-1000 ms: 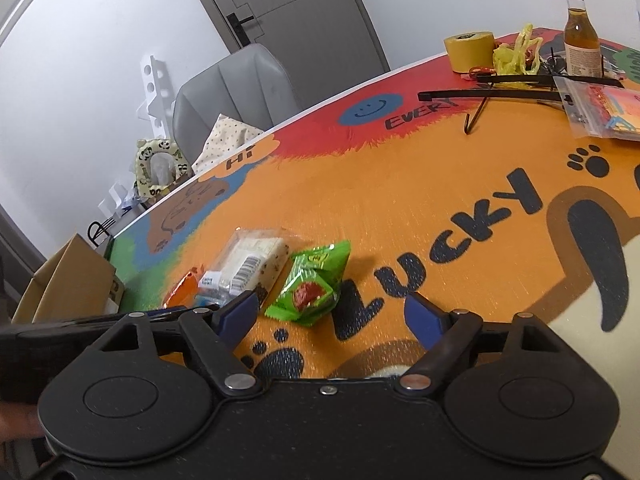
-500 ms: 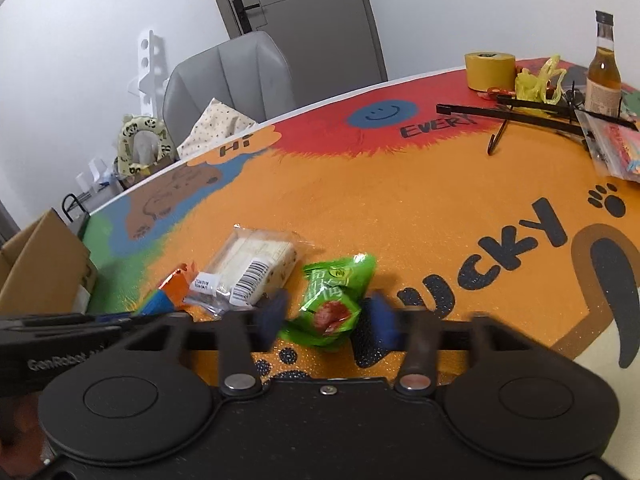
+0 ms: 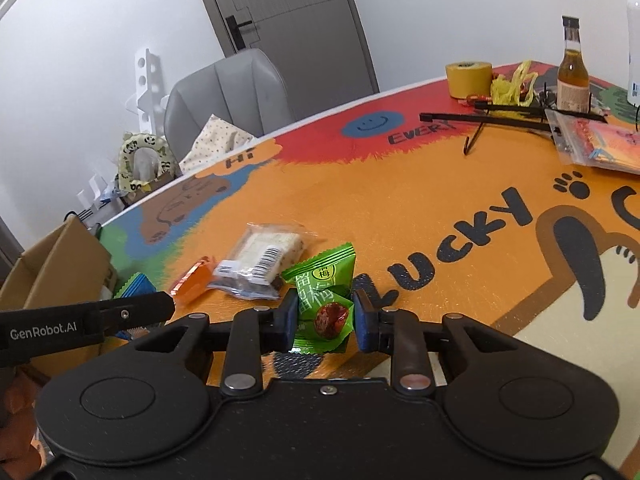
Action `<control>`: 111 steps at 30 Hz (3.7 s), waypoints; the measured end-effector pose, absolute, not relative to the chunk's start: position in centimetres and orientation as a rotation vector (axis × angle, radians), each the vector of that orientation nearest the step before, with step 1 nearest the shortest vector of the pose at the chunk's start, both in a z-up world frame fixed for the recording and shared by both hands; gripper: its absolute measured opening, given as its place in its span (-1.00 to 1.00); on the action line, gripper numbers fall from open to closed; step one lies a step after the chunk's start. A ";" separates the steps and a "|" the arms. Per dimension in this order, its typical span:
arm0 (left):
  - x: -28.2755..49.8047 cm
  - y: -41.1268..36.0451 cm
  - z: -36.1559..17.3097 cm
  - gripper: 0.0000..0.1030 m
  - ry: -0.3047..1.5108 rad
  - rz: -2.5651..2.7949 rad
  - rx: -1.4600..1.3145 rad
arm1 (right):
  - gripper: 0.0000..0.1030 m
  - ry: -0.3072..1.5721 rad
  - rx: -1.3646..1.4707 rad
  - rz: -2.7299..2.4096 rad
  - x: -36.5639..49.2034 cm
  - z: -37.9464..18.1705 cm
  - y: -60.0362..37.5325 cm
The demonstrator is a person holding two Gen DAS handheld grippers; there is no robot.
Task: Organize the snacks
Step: 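Grasp the blue-green candy packet with the left tool while the right tool grasps the green plum packet, then carry the candy packet and plum packet over the cardboard box with both tools, then open the left tool over the box while the right tool releases the plum packet inside, then move both open tools back toward the red candy stick and bread packet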
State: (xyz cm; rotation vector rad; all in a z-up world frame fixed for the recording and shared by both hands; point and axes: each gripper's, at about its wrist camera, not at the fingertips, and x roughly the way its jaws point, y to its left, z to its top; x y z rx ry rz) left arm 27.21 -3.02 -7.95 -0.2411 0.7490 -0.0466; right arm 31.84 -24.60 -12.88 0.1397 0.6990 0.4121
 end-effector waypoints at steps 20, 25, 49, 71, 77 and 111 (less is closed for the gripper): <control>21.3 -0.1 -3.5 -0.56 0.630 -0.006 -0.255 | -0.49 0.609 0.134 0.505 27.3 -8.8 -21.5; 20.2 1.0 -2.7 -0.56 0.606 0.013 -0.265 | -0.49 0.601 0.140 0.534 26.5 -8.2 -20.5; 15.4 9.6 -1.0 -0.55 0.540 0.171 -0.331 | -0.49 0.555 0.069 0.660 23.9 -5.5 -13.2; 13.3 16.0 -2.5 -0.06 0.584 0.261 -0.389 | -0.49 0.563 -0.016 0.742 22.1 -5.0 -5.5; 13.1 16.1 -2.6 0.34 0.583 0.247 -0.382 | -0.33 0.581 -0.017 0.748 22.0 -5.1 -5.0; 16.5 7.0 -1.9 0.81 0.607 0.146 -0.267 | 0.50 0.583 0.121 0.569 23.7 -6.2 -17.0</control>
